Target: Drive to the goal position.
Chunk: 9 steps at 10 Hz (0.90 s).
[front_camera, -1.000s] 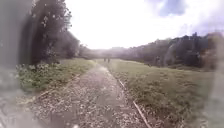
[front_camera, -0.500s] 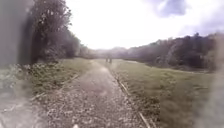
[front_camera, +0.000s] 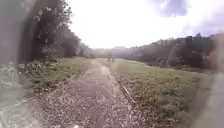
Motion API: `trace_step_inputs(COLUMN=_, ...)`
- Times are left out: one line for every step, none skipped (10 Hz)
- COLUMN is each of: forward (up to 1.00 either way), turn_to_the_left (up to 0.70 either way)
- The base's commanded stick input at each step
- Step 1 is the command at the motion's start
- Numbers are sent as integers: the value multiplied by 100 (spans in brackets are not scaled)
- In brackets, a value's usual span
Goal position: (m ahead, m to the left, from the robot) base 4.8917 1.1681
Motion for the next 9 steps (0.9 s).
trace_step_inputs(forward=70, turn_to_the_left=1)
trace_step_inputs(forward=70, turn_to_the_left=1)
trace_step_inputs(forward=70, turn_to_the_left=1)
trace_step_inputs(forward=70, turn_to_the_left=1)
trace_step_inputs(forward=70, turn_to_the_left=1)
trace_step_inputs(forward=70, turn_to_the_left=1)
trace_step_inputs(forward=70, turn_to_the_left=1)
trace_step_inputs(forward=70, turn_to_the_left=1)
trace_step_inputs(forward=70, turn_to_the_left=1)
